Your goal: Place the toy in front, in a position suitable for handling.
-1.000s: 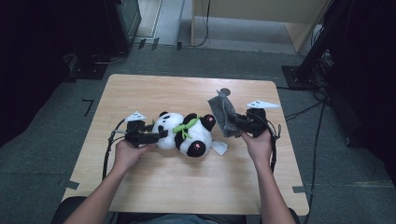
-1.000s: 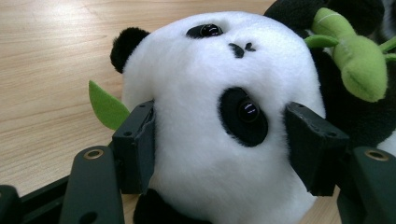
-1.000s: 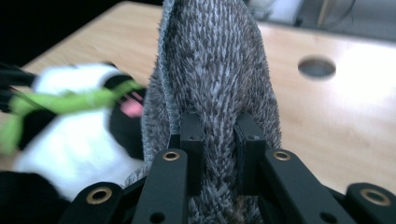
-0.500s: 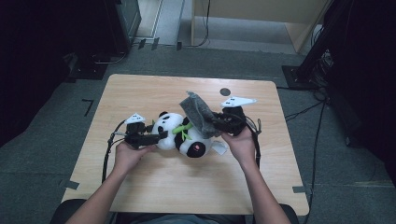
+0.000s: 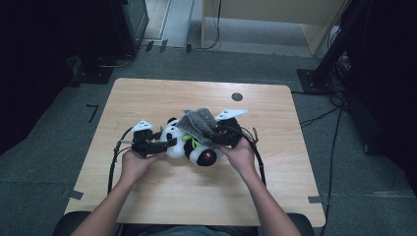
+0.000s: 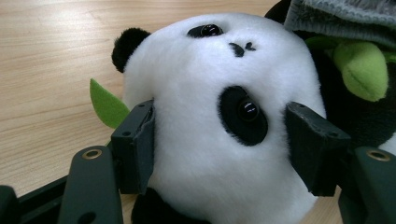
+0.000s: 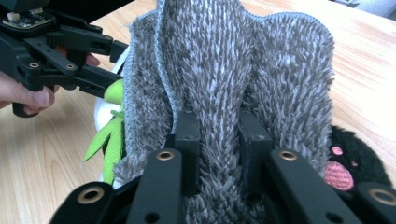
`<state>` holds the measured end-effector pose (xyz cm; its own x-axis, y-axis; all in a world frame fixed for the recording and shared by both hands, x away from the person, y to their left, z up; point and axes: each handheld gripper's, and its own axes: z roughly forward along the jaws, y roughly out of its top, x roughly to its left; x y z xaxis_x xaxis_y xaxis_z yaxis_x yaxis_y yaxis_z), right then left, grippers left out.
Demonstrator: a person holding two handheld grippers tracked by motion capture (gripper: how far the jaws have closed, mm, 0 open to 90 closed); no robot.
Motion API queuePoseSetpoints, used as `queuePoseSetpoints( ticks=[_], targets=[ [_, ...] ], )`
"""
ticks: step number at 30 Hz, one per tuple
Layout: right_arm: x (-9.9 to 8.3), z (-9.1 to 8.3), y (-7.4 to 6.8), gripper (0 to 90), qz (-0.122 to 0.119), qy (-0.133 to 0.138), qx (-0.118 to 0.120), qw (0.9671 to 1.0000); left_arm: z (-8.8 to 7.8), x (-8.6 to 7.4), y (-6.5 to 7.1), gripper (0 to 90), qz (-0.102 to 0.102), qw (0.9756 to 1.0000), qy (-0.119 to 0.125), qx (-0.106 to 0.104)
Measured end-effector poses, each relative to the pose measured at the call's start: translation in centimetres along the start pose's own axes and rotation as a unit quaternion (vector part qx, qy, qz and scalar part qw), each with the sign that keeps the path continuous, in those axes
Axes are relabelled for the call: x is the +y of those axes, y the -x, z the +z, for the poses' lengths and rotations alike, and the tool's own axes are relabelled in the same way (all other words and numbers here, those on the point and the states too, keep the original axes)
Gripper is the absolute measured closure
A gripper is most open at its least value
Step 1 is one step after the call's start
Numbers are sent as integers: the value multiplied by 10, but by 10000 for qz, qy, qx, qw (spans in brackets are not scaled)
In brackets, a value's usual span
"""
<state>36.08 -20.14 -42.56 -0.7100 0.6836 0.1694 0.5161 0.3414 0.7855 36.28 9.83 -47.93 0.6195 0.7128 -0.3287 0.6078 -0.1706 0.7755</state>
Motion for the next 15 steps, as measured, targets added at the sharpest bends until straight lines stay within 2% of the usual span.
queuePoseSetpoints(
  ticks=[2, 6, 15],
  targets=[
    [-1, 0, 0, 743, 21, 26, 1, 10000, 0, 1, 0, 326, -16, 10000, -37, 10],
    [-5, -1, 3, 765, -121, -9, -3, 9999, 0, 1, 1, 325, 5, 10000, -74, 13],
    [-21, -16, 9, 783, 123, -58, 2, 9999, 0, 3, -1, 323, -35, 9999, -153, -38]
  ],
)
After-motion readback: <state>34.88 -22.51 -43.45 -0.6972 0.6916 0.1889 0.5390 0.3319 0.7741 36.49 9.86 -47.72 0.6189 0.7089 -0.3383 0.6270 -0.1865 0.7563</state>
